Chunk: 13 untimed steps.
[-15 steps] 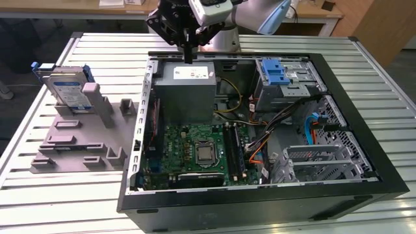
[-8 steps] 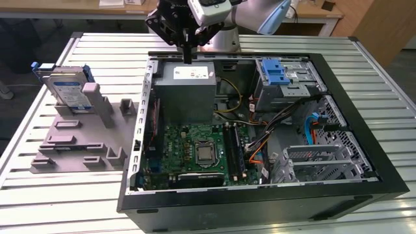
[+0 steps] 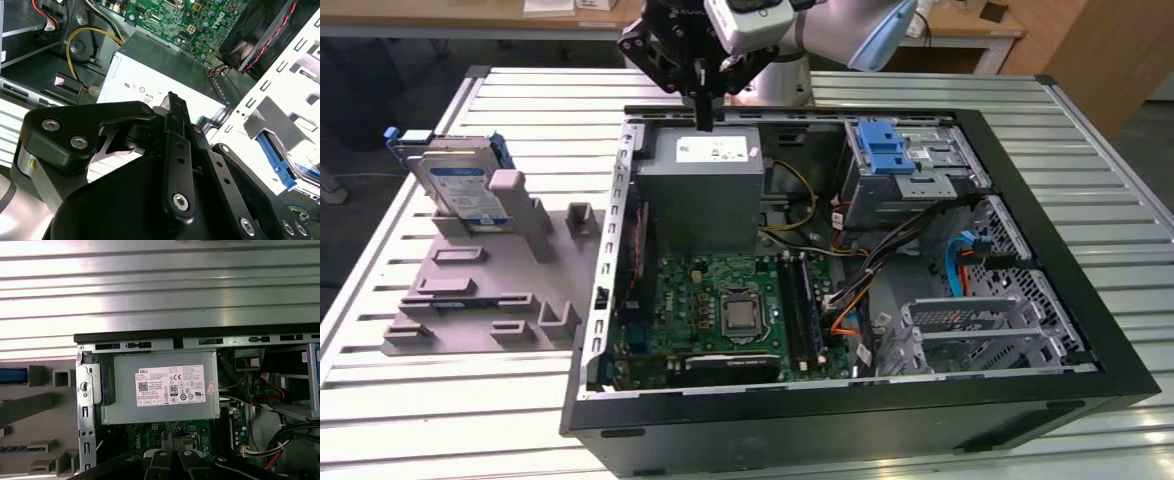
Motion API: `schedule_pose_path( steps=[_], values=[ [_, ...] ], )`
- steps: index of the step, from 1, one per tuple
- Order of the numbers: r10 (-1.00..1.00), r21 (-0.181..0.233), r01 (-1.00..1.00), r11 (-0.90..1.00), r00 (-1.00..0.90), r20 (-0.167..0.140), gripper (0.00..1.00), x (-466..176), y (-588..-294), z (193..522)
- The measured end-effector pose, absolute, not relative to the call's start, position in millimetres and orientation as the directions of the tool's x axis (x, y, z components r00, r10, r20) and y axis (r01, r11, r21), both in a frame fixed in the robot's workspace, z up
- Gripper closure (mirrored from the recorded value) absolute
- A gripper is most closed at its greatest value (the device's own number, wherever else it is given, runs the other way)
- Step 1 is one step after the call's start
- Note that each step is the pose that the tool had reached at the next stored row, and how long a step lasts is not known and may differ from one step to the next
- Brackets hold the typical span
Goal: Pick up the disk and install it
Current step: 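Reach for the disk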
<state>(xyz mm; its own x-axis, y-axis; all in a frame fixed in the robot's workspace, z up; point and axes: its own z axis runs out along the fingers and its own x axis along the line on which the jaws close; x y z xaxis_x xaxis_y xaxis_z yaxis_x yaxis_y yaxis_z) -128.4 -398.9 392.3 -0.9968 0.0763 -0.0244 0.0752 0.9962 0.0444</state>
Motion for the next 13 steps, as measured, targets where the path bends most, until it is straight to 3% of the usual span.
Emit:
schedule_pose_path(
  steps=[13],
  values=[
    [0.076,0.044,0.075,0.996,-0.997,-0.024,0.89,-133.1,-398.9,392.2]
  ],
)
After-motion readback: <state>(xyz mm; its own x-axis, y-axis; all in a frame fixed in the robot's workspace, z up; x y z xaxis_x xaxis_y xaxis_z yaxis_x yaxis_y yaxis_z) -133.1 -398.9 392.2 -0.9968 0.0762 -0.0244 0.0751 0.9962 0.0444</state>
